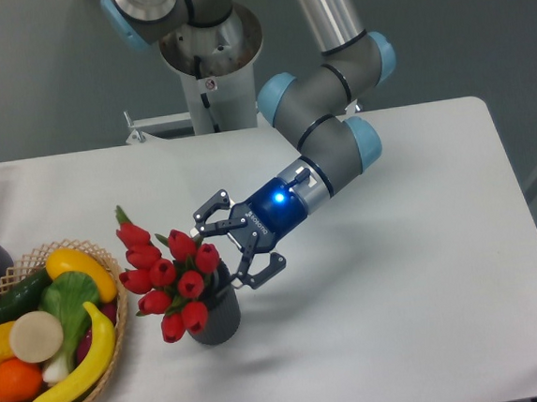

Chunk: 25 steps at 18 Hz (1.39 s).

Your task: Insert the flowers into the vase

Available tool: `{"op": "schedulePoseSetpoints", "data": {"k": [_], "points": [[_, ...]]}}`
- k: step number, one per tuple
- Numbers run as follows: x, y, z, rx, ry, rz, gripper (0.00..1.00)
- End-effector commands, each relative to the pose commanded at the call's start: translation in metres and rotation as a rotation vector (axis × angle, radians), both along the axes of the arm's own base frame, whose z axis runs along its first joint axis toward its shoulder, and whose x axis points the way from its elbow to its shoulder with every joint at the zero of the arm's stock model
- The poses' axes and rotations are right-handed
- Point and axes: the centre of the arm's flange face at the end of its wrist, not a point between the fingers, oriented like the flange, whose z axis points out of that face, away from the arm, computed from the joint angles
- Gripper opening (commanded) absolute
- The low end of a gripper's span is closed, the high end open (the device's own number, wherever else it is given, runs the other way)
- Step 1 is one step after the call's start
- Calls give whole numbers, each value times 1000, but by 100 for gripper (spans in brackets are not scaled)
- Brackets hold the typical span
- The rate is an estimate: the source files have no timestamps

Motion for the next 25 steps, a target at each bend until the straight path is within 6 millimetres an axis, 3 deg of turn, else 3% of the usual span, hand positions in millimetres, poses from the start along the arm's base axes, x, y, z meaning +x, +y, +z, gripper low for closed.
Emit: {"op": "schedulePoseSetpoints", "data": {"k": [5,12,14,17,19,21,23,25], "points": [[-21,-28,27,-48,110,59,100],[-90,-73,66,-177,362,174,100],[-119,-108,85,-264,456,250,100],[-155,-157,95,-392,531,346,100],[-173,-185,108,-417,554,405,100],[-192,-225,125,-454,581,484,100],[-208,-247,133,-517,627,517,100],[-211,-265,125,-622,695,506,100]]}}
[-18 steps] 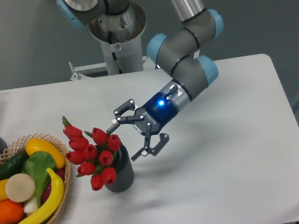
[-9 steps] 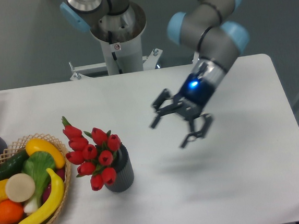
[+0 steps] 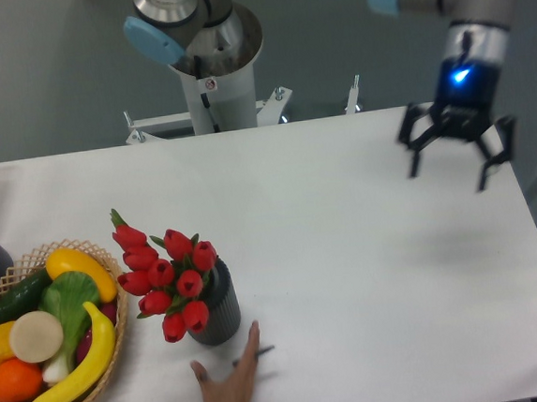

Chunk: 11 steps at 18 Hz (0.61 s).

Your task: Insert the flowers into the vase

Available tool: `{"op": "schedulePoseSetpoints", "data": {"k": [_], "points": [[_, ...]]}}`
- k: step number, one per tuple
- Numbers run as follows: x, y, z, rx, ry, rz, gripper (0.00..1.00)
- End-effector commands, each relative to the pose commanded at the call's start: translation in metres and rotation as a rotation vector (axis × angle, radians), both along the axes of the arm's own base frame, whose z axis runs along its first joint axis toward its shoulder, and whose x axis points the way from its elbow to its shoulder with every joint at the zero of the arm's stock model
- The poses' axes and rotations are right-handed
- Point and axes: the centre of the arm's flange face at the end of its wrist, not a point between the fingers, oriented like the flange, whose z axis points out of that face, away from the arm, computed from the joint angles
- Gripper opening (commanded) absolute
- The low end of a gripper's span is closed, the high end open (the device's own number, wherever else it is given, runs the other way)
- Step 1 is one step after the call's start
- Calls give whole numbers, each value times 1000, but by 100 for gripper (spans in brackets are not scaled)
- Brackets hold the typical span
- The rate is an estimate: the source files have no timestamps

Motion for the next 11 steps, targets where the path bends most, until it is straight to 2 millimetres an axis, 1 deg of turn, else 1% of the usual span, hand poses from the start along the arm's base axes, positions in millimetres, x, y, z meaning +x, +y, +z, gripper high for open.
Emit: {"op": "schedulePoseSetpoints", "data": {"k": [2,3,4,5,6,8,9,11], "points": [[-2,-10,3,-109,34,18,100],[-1,-16,9,-160,49,32,100],[4,-20,19,-220,72,45,100],[8,-25,24,-267,76,58,100],[12,-30,25,-295,66,65,100],[19,-40,37,-321,64,50,100],[20,-50,39,-340,57,34,100],[22,-78,42,-374,62,-10,100]]}}
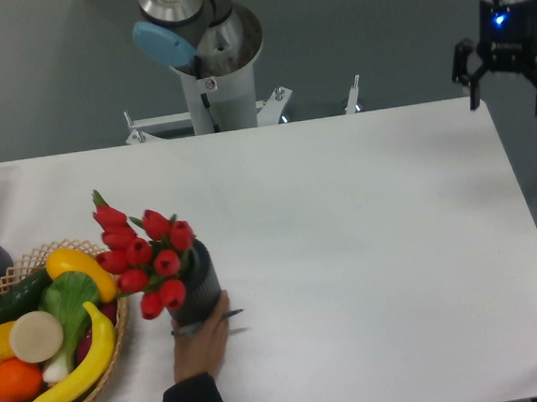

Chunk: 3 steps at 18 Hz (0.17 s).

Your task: Insert the flowers into the vase

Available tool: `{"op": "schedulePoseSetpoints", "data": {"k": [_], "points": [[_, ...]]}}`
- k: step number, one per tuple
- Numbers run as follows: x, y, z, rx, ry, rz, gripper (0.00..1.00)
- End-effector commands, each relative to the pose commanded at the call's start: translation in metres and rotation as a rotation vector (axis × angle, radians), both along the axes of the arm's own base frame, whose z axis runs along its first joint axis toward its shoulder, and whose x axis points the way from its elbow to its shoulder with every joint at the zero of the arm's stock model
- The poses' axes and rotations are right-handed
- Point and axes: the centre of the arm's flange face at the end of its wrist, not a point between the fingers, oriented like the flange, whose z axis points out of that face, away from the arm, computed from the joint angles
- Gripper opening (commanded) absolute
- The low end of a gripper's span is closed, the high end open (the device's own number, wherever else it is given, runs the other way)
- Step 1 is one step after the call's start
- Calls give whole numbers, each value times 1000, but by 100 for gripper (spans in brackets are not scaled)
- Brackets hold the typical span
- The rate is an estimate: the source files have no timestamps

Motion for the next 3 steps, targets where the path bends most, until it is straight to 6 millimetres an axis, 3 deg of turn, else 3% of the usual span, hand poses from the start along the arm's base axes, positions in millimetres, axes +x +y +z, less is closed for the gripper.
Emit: {"op": "schedulePoseSetpoints", "data": {"k": [3], "points": [[3,-28,0,-24,-21,-43,100]]}}
